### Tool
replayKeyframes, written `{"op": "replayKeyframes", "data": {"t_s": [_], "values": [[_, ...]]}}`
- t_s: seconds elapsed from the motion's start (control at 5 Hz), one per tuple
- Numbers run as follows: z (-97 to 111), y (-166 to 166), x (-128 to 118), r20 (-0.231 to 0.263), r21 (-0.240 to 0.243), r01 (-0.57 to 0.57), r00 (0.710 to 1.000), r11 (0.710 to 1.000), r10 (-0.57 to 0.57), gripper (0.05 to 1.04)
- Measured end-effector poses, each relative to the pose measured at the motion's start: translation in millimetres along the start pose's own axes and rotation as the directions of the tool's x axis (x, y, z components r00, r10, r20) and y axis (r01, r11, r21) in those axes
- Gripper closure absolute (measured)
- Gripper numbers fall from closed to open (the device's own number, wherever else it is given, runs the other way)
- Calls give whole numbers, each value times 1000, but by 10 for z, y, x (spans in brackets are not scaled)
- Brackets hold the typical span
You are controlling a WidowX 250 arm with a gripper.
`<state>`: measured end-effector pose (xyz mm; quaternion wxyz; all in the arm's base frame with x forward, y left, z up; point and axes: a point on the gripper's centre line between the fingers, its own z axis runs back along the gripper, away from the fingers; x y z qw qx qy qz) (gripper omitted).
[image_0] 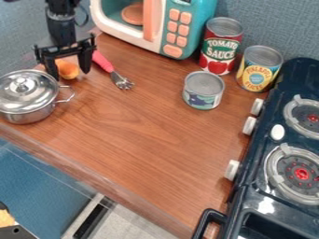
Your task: Put the orange fish between the pot and the fork on the left middle of the table
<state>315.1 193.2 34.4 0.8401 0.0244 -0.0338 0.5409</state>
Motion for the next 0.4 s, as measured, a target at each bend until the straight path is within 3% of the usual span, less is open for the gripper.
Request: {"op": "replayKeyframes", "data": {"t_s": [0.4], "values": [[122,-63,45,-12,-16,19,1000,1000,-19,83]]}}
